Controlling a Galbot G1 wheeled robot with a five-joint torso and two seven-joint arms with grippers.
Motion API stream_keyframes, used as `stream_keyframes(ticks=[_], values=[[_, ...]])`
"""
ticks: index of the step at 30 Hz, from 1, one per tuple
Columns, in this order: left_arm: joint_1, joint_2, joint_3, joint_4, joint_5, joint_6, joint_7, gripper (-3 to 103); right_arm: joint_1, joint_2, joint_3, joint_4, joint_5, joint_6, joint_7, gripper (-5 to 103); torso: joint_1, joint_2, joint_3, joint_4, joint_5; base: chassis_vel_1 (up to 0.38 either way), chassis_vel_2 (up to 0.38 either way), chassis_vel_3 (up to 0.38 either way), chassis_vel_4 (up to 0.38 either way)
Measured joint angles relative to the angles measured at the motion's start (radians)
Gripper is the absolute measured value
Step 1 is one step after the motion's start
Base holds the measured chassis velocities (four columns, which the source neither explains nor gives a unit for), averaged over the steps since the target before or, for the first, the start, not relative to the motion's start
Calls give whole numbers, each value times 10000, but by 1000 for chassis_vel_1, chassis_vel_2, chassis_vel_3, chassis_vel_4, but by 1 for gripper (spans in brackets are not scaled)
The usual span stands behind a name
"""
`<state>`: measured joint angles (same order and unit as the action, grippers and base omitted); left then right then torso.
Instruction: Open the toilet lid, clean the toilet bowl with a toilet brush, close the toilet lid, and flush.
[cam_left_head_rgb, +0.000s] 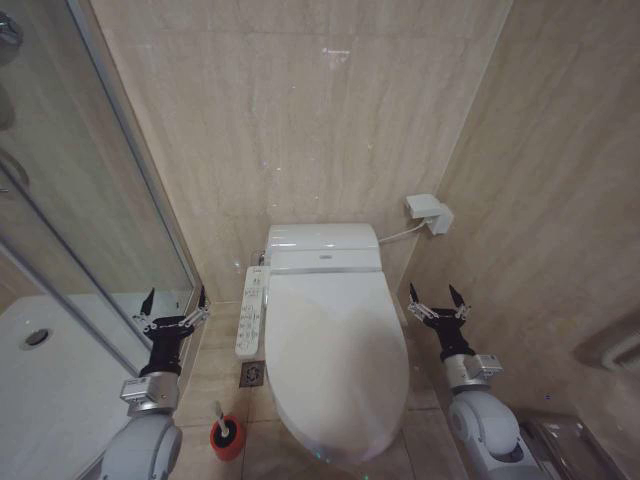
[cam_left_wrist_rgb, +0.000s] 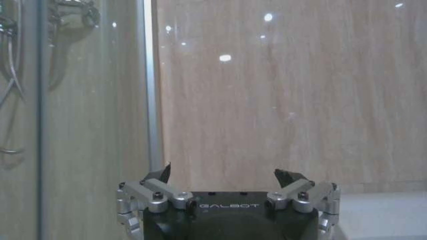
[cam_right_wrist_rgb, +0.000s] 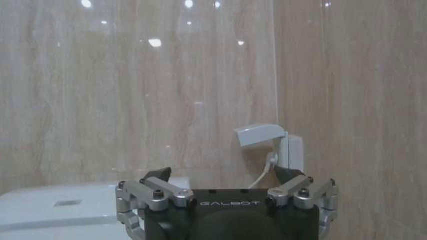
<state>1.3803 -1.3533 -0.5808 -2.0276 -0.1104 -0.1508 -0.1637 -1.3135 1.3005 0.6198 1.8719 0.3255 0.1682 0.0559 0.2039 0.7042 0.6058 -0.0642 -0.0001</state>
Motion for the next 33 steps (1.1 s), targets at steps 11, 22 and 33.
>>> stream_keyframes(ticks=[11,22,33], values=[[-95,-134,132,143,150,-140,158,100,-6,0,0,0,0,0,0,100,-17,5,-6,1,2,2,-4,-2,-4],[-262,-62,145,385,134,-211,182,100,0,0,0,0,0,0,0,100,2,-1,1,3,-2,-154,164,151,-153],[-518,-58,286,694,140,-280,336,100,-6,0,0,0,0,0,0,100,-17,5,-6,1,1,-18,5,3,-6]])
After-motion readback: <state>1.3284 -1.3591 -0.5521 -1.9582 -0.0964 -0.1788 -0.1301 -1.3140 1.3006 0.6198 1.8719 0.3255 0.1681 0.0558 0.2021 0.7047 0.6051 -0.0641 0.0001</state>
